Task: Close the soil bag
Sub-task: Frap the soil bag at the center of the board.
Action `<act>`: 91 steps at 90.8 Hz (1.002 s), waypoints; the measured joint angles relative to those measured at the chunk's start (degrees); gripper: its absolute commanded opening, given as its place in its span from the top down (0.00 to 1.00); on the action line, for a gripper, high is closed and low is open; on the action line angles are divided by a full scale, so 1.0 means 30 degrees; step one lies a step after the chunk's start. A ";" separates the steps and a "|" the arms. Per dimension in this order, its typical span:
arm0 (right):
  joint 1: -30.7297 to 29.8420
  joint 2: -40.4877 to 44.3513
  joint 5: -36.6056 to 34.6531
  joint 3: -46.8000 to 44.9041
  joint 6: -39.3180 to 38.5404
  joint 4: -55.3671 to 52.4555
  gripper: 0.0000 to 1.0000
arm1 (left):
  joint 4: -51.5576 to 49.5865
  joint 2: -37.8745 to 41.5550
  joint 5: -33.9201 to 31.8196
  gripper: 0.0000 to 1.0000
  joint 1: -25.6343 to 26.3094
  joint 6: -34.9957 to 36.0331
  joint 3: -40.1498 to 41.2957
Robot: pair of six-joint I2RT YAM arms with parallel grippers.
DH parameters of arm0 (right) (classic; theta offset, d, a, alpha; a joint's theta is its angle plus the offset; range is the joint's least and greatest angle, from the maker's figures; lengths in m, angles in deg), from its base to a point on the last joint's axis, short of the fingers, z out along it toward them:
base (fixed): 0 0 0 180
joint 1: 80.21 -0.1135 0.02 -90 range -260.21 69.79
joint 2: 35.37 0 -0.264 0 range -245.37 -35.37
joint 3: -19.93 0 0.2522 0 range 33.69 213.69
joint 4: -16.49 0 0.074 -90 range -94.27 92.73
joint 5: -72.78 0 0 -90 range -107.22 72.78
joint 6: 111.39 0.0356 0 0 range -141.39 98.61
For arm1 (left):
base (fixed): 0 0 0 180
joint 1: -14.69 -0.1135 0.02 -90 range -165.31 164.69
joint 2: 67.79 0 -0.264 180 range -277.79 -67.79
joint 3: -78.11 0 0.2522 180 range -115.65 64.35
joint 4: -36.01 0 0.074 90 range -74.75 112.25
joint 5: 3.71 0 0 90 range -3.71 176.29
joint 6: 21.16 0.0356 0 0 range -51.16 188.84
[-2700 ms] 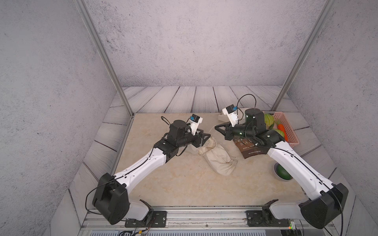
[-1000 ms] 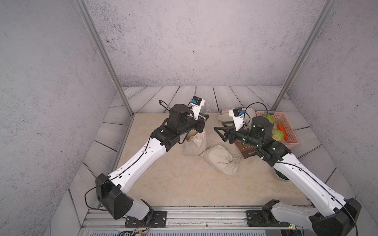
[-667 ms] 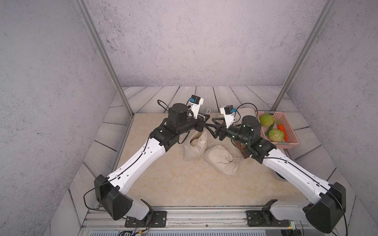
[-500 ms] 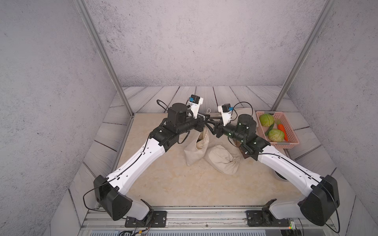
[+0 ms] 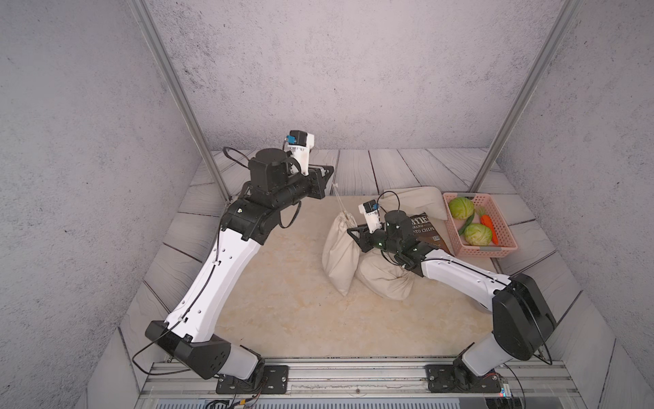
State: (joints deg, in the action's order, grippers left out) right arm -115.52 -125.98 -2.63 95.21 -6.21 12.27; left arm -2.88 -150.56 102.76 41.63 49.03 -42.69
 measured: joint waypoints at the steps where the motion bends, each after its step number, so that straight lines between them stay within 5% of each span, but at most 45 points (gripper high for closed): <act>1: 0.0000 -0.0036 -0.0058 -0.0029 -0.0073 -0.0175 0.76 | -0.0029 0.0007 -0.0036 1.00 -0.0066 0.0022 -0.0168; 17: 0.0022 -0.0138 -0.0357 0.1195 -0.1005 -0.3220 0.71 | 0.0452 0.0809 0.0044 1.00 -0.0313 -0.0168 -0.0066; 36: 0.0073 0.0729 -0.0211 0.3796 -0.1880 -0.5945 0.44 | 0.2601 0.1770 0.0597 1.00 -0.0357 -0.1421 0.2696; 52: -0.0189 0.2455 -0.0051 0.4524 -0.1880 -0.5639 0.31 | 0.2922 0.0860 0.1078 1.00 -0.0306 -0.2310 0.3308; 91: -0.1705 0.1341 -0.0357 0.7453 -0.1049 -0.4510 0.31 | 0.3570 0.0714 0.0984 1.00 0.0495 -0.2812 0.3614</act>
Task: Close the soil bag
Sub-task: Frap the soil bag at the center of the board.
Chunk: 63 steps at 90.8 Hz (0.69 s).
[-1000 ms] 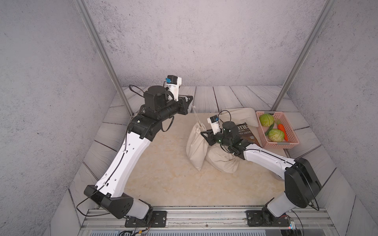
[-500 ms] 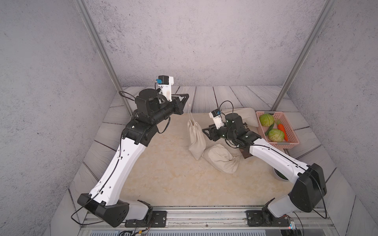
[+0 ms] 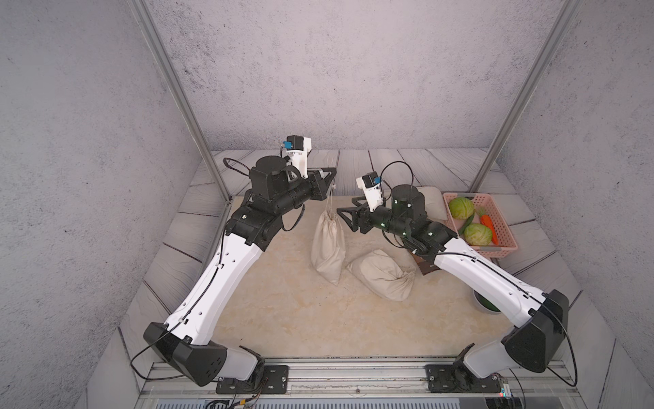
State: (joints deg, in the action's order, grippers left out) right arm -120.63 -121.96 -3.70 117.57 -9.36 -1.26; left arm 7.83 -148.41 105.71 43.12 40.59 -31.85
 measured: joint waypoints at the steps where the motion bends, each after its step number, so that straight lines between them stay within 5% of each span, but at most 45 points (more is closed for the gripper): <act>1: -0.0044 -0.0080 -0.0058 0.0080 0.0000 0.0051 0.31 | 0.0000 0.0000 -0.0029 1.00 0.0015 0.0000 0.0000; 31: -0.1005 -0.2193 -0.1435 0.1734 0.0474 0.1195 0.49 | -0.0117 0.0000 -0.0335 1.00 0.0321 0.0029 -0.0015; 51: -0.1239 -0.3555 -0.2922 0.1712 0.0903 0.2106 0.75 | -0.0080 0.0000 -0.1107 1.00 0.0372 -0.0175 -0.0022; 63: -0.1260 -0.4044 -0.4473 0.0612 0.0882 0.2412 0.81 | -0.1064 0.0000 -0.2302 1.00 0.0168 -0.0066 -0.0656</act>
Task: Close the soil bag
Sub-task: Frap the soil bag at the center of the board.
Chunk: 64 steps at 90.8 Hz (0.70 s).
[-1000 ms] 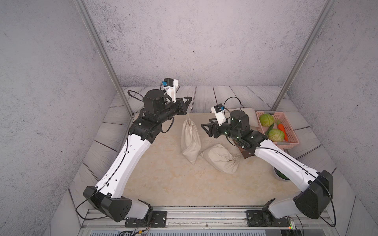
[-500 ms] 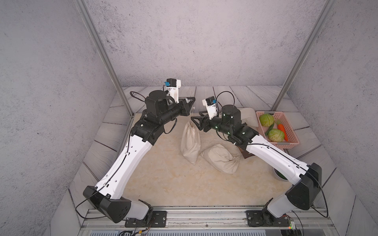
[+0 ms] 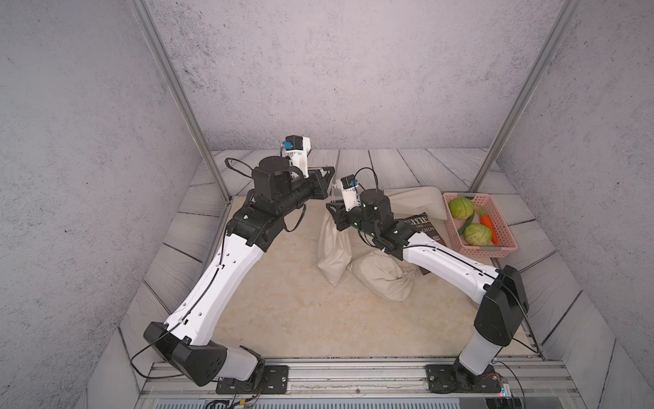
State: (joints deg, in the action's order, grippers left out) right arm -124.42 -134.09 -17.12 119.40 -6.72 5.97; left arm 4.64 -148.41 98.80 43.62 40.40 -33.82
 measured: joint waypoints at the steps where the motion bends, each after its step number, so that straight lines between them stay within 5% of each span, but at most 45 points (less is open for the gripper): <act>1: 0.0000 0.0000 -0.0153 -0.0175 -0.0022 0.0080 0.81 | -0.0189 0.0000 -0.0102 1.00 -0.0066 0.0015 -0.0131; 25: -0.0168 0.0335 -0.2025 -0.1843 -0.1319 0.2987 0.84 | -0.7074 -0.2178 0.0022 1.00 -0.3038 0.0350 -0.5668; 44: -0.0168 -0.0641 -0.1800 0.2375 -0.3351 0.1763 0.84 | -0.9814 -0.2790 0.1195 1.00 -0.5319 0.0466 -0.9581; 64: 0.0262 -0.1792 0.0262 0.4503 -0.3774 0.0780 0.85 | -0.9508 -0.0780 0.1872 1.00 -0.6186 0.0488 -0.7563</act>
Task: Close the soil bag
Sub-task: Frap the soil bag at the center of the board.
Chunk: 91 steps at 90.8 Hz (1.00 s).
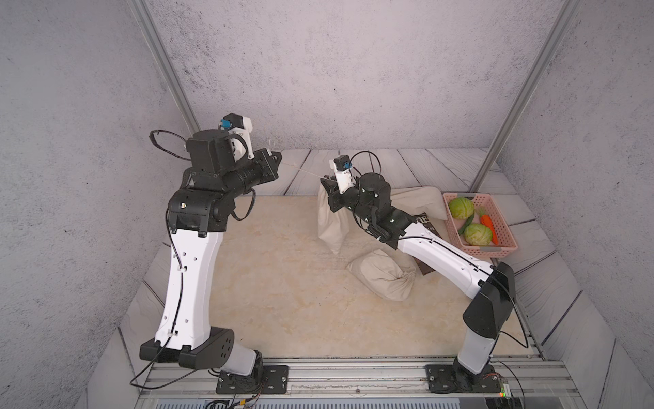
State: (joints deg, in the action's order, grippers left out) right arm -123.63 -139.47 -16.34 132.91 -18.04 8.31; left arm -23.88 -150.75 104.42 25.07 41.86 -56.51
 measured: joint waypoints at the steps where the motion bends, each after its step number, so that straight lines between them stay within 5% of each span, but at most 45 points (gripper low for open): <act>1: 0.0066 -0.0044 0.0270 -0.0117 0.0073 0.0007 0.86 | 0.0015 0.0131 0.0000 1.00 0.0000 0.0007 0.0270; 32: 0.1144 -0.0044 0.3016 -0.5253 0.1836 0.0175 0.86 | 0.1129 0.1115 0.0117 1.00 0.0007 -0.0175 0.7774; 72: 0.1537 0.1319 0.3730 -0.2382 0.0933 -0.1158 0.85 | 0.0386 0.0699 0.0685 1.00 -0.0007 0.0474 0.2499; 91: 0.1574 0.1486 0.3912 -0.3927 0.0787 -0.1188 0.84 | 0.0291 0.0772 0.1967 1.00 -0.0051 0.0386 0.3920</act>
State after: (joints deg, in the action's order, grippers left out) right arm -118.91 -135.01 -4.60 121.13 -15.68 4.75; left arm -23.01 -148.44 110.32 24.91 43.02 -44.75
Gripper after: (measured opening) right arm 0.156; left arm 0.047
